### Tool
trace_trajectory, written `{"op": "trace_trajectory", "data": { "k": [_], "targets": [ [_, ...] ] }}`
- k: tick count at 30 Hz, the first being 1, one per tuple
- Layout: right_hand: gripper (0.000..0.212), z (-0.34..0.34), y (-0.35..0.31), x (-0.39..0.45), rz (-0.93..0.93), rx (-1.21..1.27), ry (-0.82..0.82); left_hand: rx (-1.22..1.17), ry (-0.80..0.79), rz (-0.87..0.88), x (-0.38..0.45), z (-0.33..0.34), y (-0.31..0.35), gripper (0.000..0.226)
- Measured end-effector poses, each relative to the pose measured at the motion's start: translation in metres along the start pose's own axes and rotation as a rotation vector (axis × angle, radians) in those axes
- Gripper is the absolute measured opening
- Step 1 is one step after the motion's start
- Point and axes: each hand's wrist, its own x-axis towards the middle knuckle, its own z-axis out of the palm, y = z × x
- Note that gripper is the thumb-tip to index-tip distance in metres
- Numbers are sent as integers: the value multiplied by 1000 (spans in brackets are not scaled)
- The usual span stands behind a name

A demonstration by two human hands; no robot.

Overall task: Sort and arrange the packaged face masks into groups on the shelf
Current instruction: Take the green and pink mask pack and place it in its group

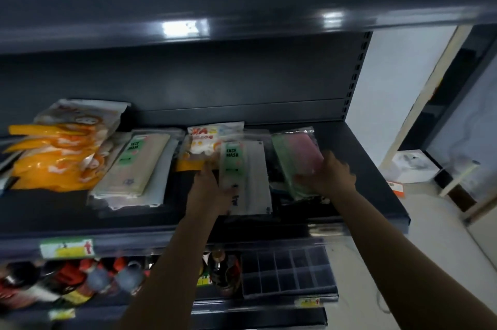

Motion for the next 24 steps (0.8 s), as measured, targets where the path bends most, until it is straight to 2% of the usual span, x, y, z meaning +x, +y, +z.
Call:
{"op": "trace_trajectory", "data": {
  "k": [6,8,10,12,13,19,24],
  "targets": [
    [94,5,7,0,-122,262,69,-204,122,55,-24,-2,8,68],
    [89,5,11,-2,-178,401,100,-262,180,104,-31,-2,8,63],
    [73,5,15,-4,-182,484,102,-332,239,154,-37,-2,8,57],
    [42,6,20,-4,-200,521,112,-424,290,183,-40,-3,6,52],
    [33,6,22,-3,-213,566,122,-472,311,191,-41,-5,3,50],
    [36,9,9,-13,-311,885,127,-637,418,198,-59,-27,-10,44],
    [36,28,-25,-26,-343,1129,55,-583,542,156,-73,-59,-41,54]
  ]
}}
